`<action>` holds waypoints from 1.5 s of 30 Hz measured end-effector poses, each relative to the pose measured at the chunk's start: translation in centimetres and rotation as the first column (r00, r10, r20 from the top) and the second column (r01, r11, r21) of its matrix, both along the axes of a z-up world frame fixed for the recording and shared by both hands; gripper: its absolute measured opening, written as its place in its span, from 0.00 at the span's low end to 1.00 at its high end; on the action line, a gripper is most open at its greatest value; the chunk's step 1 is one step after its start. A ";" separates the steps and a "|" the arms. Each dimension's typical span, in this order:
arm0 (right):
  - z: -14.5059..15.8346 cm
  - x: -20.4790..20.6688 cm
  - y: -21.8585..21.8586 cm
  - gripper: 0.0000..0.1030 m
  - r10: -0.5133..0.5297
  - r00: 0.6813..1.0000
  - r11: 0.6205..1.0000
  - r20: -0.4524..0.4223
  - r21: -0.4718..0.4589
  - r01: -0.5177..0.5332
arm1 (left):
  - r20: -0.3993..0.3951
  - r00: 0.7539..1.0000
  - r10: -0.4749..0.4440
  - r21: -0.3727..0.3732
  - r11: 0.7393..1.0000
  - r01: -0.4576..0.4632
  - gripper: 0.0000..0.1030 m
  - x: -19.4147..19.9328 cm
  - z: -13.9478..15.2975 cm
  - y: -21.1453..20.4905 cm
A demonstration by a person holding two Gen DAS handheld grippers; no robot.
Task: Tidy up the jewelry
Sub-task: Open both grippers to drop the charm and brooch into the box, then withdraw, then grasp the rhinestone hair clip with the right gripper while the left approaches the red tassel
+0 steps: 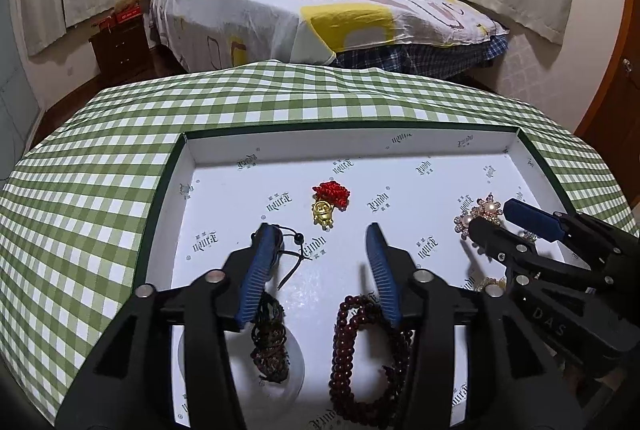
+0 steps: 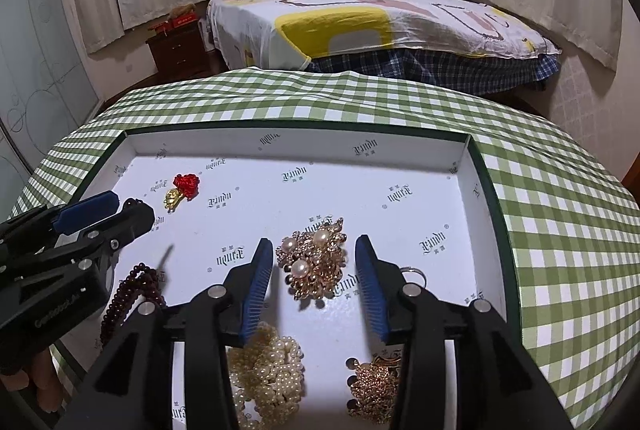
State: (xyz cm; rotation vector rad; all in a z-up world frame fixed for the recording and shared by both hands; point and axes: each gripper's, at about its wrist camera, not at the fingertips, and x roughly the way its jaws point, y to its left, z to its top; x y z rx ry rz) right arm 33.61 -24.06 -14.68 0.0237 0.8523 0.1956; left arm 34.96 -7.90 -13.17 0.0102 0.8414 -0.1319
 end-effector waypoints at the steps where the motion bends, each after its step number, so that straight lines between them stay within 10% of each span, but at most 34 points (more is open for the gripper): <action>1: 0.1 0.0 0.0 0.43 -0.001 1.000 1.000 0.001 0.001 0.001 | 0.001 1.000 0.001 -0.001 1.000 -0.001 0.50 -0.1 0.1 0.0; 20: 4.4 -7.7 -0.3 0.47 -0.055 0.991 0.998 0.119 0.021 0.053 | 0.114 0.993 0.022 -0.055 0.998 -0.016 0.62 -6.9 4.2 3.4; 45: -1.1 -13.8 3.9 0.33 0.006 0.998 1.000 -0.055 0.028 -0.005 | 0.051 0.997 0.059 -0.024 0.998 -0.057 0.62 -16.5 2.2 6.8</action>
